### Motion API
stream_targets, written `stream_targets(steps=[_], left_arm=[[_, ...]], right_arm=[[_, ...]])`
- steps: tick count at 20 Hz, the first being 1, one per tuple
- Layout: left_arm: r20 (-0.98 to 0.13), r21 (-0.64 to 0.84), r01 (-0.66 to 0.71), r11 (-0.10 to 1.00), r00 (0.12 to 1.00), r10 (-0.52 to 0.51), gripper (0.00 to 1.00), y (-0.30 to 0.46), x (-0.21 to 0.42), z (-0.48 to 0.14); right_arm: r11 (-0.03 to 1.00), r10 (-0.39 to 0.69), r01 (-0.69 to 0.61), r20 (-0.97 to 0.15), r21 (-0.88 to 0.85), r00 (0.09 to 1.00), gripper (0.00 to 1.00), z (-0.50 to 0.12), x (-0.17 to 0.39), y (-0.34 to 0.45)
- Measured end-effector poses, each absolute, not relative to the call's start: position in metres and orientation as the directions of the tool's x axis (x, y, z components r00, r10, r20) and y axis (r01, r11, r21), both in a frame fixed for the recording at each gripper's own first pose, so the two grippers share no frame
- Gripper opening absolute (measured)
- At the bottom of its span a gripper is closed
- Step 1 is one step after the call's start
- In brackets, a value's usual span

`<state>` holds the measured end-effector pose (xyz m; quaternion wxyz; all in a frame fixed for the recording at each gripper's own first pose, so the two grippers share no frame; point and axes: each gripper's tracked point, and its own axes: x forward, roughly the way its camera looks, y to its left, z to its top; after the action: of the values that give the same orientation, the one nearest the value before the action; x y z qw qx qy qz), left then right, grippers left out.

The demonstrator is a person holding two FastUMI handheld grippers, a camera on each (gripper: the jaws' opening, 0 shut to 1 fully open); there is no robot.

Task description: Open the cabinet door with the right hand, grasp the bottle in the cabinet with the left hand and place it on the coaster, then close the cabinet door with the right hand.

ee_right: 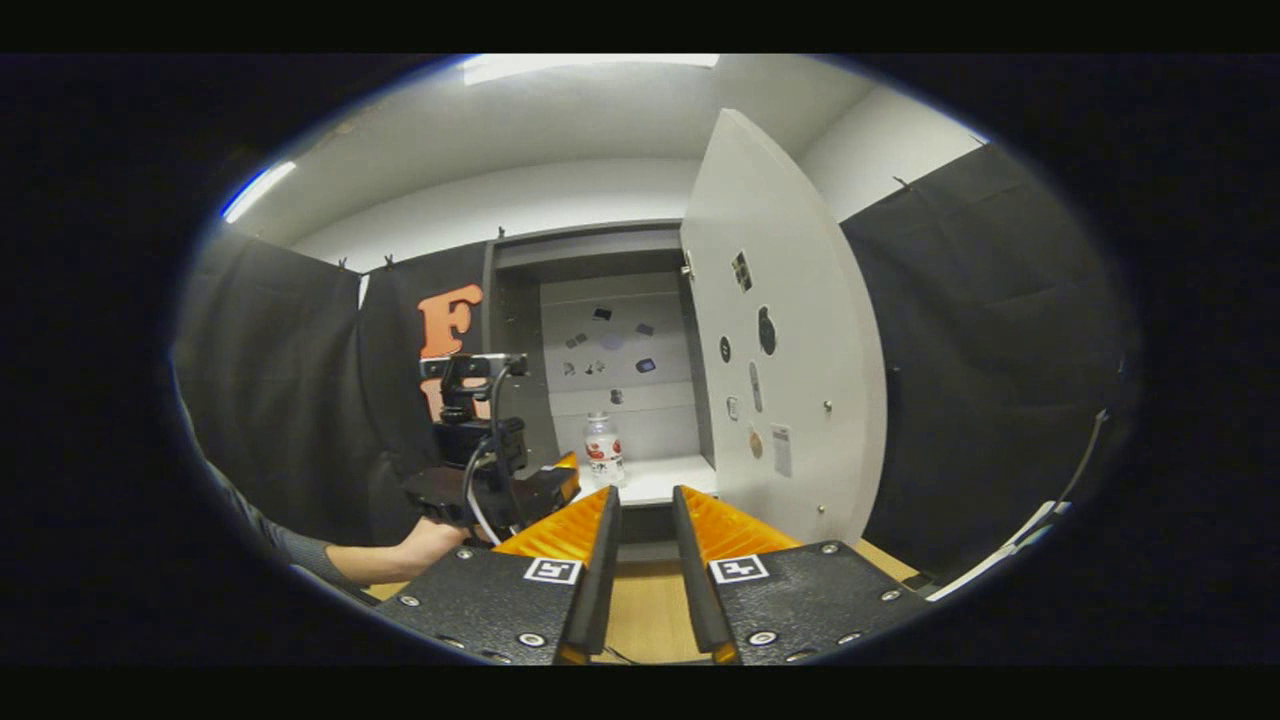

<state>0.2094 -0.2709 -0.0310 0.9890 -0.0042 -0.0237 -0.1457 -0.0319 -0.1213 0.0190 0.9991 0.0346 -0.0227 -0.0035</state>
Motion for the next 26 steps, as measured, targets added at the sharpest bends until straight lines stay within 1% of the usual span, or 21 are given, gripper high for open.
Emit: stream_targets(steps=[1, 2, 5, 6, 7, 11, 19, 26], left_arm=[[0.048, -0.001, 0.296, 0.955, 0.954, -0.296, 0.95, -0.277, 0.221, -0.033], [0.048, -0.001, 0.301, 0.954, 0.953, -0.301, 0.94, -0.281, 0.235, -0.035], [0.034, -0.003, 0.309, 0.951, 0.95, -0.309, 0.95, -0.294, 0.266, -0.046], [0.03, -0.002, 0.312, 0.95, 0.95, -0.312, 0.95, -0.299, 0.276, -0.049], [0.026, -0.001, 0.316, 0.949, 0.948, -0.316, 0.95, -0.303, 0.282, -0.052], [0.023, 0.018, 0.33, 0.944, 0.943, -0.331, 0.95, -0.32, 0.31, -0.061], [0.016, 0.01, 0.336, 0.942, 0.942, -0.336, 0.95, -0.337, 0.354, -0.071], [0.014, 0.022, 0.34, 0.94, 0.94, -0.34, 0.95, -0.348, 0.373, -0.078]], right_arm=[[0.997, -0.02, 0.017, 0.039, 0.075, 0.999, 0.36, 0.017, -0.023, -0.122], [0.996, -0.034, 0.031, 0.033, 0.078, 0.999, 0.32, 0.015, -0.016, -0.124], [0.993, -0.068, 0.066, 0.016, 0.096, 0.998, 0.33, 0.011, -0.001, -0.13], [0.992, -0.079, 0.077, 0.01, 0.1, 0.997, 0.29, 0.009, 0.002, -0.132], [0.991, -0.092, 0.091, 0.006, 0.1, 0.996, 0.33, 0.008, 0.007, -0.134], [0.987, -0.123, 0.123, -0.009, 0.104, 0.992, 0.33, 0.004, 0.023, -0.139], [0.984, -0.15, 0.154, -0.045, 0.089, 0.988, 0.34, -0.005, 0.047, -0.139], [0.981, -0.17, 0.175, -0.06, 0.087, 0.984, 0.34, -0.008, 0.053, -0.14]])
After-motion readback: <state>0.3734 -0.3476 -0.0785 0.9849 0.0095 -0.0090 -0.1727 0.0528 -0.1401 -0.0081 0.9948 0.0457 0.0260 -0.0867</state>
